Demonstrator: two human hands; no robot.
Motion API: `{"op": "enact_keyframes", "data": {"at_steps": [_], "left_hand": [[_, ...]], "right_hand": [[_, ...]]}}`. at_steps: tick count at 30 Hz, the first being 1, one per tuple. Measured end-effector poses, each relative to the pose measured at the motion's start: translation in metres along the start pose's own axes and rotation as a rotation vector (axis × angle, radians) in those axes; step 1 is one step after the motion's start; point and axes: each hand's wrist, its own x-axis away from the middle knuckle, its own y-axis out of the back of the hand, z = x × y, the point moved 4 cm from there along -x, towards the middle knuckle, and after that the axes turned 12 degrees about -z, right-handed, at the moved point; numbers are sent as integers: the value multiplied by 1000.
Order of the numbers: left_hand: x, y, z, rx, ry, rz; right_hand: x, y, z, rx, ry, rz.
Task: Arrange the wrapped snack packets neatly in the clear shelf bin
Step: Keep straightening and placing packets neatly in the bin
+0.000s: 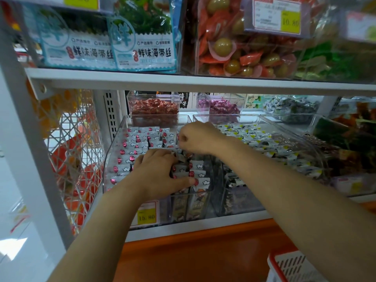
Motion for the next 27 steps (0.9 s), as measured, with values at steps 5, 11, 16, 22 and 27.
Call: {"op": "enact_keyframes", "data": {"at_steps": [5, 11, 16, 22, 27], "left_hand": [[2, 3, 1, 24, 2, -5], [4, 5, 4, 3, 22, -30], [2, 16, 3, 55, 41, -190], [10, 31, -11, 567, 246, -344], [18, 29, -19, 1007, 402, -268]], "right_hand": [[-3, -19, 9, 217, -24, 77], [0, 4, 2, -16, -114, -46], [32, 39, -16, -296, -179, -440], [87, 40, -34, -930, -355, -680], [104, 25, -40, -1371, -491, -620]]}}
